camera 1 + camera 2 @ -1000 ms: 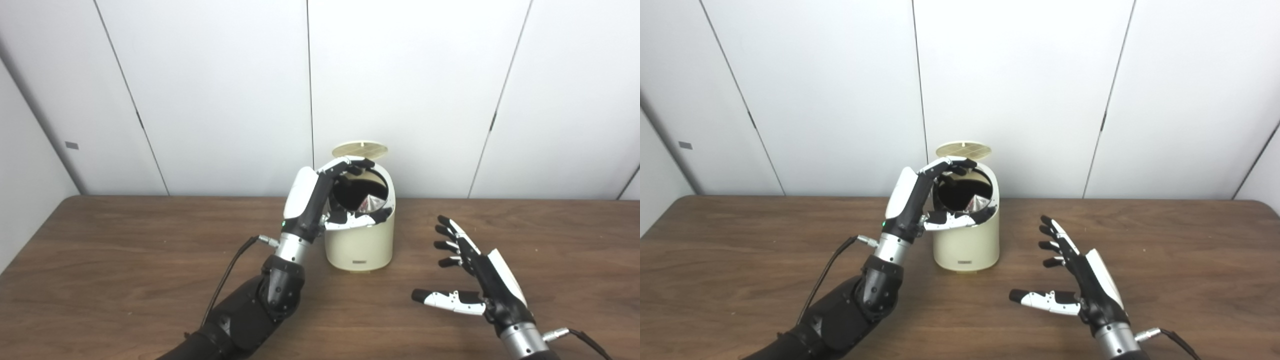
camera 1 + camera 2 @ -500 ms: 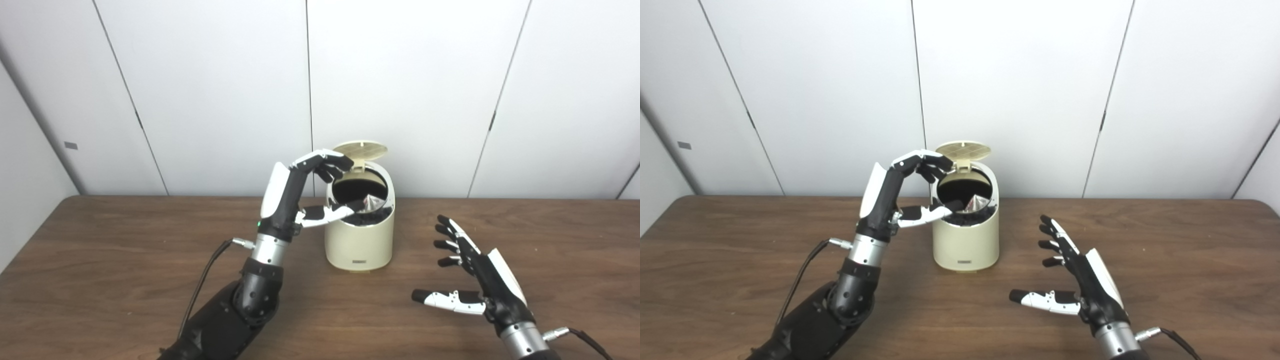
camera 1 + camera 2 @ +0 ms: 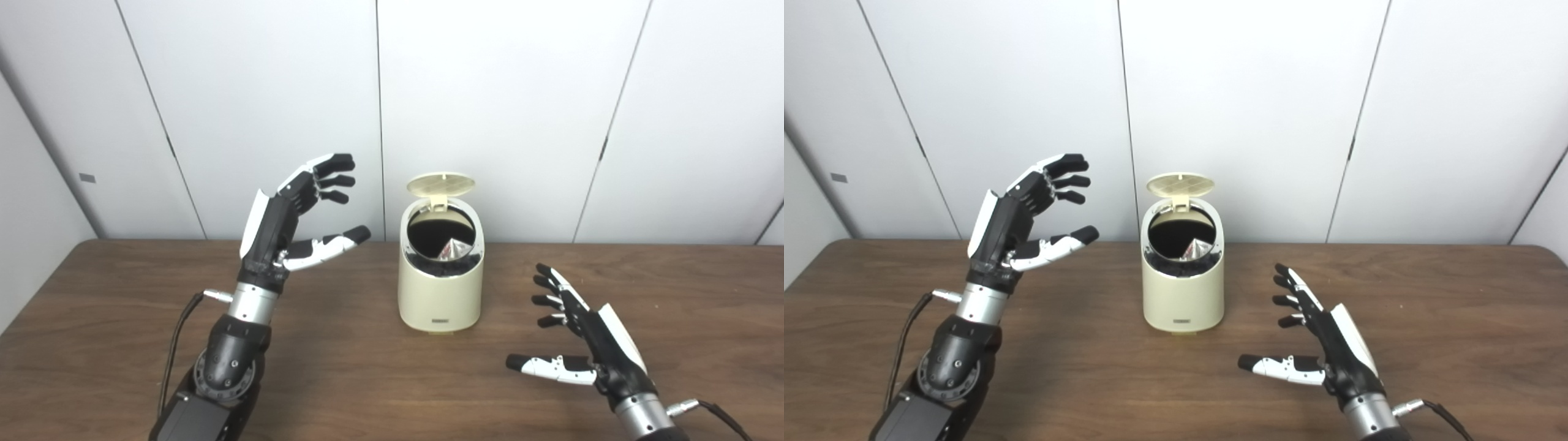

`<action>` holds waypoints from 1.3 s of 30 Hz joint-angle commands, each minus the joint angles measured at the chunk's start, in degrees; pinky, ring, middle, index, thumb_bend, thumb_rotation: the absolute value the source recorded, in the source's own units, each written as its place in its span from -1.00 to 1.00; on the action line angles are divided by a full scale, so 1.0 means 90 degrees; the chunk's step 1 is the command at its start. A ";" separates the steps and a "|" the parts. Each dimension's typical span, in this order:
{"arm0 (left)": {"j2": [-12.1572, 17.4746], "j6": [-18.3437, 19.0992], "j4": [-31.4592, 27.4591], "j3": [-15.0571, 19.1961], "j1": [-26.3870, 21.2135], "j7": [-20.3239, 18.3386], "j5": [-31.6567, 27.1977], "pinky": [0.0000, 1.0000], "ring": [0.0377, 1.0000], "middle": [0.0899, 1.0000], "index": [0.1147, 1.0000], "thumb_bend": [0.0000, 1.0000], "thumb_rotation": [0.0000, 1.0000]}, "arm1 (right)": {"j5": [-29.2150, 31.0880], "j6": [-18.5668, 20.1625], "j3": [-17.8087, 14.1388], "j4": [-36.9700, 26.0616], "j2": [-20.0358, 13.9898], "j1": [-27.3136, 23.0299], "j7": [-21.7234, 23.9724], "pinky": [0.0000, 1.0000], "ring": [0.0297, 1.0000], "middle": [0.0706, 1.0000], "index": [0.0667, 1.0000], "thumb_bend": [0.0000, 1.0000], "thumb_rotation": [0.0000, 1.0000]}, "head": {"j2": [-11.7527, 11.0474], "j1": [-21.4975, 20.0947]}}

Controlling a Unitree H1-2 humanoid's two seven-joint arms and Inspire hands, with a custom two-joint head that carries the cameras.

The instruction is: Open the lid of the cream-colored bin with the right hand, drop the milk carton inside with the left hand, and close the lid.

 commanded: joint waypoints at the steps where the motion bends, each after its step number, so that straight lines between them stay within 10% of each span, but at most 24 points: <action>1: -0.0044 0.0284 -0.0376 0.0270 -0.0005 -0.0122 -0.0015 0.13 0.35 0.48 0.56 0.41 -0.64 | 0.0108 -0.0181 -0.0046 -0.0192 -0.0042 -0.0214 -0.0044 0.37 0.64 0.79 0.86 0.56 -0.36 | 0.0009 0.0008; 21: -0.0476 0.2326 -0.1257 0.1258 0.1448 -0.1023 -0.0120 0.05 0.26 0.33 0.37 0.49 -0.60 | 0.0308 -0.0265 -0.0053 -0.0108 -0.0115 -0.0294 -0.0022 0.39 0.68 0.79 0.86 0.56 -0.31 | 0.0047 0.0053; 39: -0.0504 0.1228 -0.0466 0.1249 0.1844 -0.1730 0.0217 0.03 0.26 0.44 0.53 0.38 -0.75 | 0.0401 -0.0487 -0.0094 0.0037 -0.0158 -0.0509 -0.0052 0.47 0.68 0.77 0.84 0.56 -0.18 | 0.0019 0.0008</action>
